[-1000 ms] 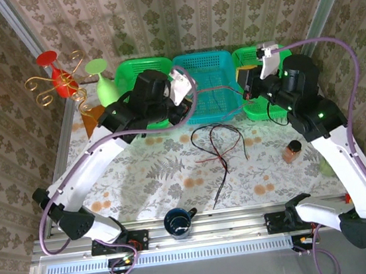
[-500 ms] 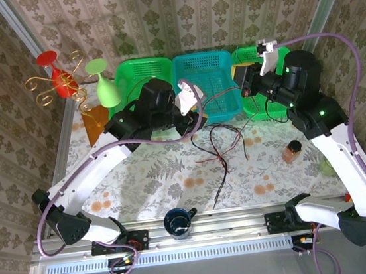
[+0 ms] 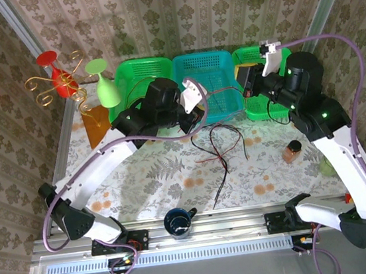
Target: Untangle the cables
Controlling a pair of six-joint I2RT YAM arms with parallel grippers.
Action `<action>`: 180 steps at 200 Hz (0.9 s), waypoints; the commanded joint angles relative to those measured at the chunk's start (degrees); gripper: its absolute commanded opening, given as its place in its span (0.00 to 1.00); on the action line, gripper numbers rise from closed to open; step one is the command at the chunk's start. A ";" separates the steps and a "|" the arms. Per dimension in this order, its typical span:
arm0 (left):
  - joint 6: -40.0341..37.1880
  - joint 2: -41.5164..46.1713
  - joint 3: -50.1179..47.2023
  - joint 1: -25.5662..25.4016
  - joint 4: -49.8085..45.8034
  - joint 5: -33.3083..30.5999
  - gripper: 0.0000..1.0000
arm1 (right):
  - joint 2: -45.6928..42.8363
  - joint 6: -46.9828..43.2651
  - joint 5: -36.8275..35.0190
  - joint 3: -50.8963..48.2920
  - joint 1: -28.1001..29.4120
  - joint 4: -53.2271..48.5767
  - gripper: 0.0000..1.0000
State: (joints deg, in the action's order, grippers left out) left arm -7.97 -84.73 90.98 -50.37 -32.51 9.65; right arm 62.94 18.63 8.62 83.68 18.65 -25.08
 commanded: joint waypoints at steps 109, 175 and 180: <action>-10.31 15.44 -6.16 2.04 5.41 -30.61 0.00 | -8.76 0.13 -27.40 -7.20 -2.32 -2.21 0.00; -8.72 20.19 -12.14 4.57 14.14 -46.70 0.00 | -11.70 0.15 -36.07 -9.44 -3.89 -1.39 0.00; -8.26 20.93 -12.92 5.01 15.48 -48.28 0.00 | -12.14 0.28 -36.61 -9.73 -4.16 -1.12 0.00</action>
State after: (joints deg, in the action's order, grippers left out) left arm -17.82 -68.29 80.23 -47.46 -23.86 -26.83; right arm 53.06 18.24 -19.81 75.26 15.88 -27.29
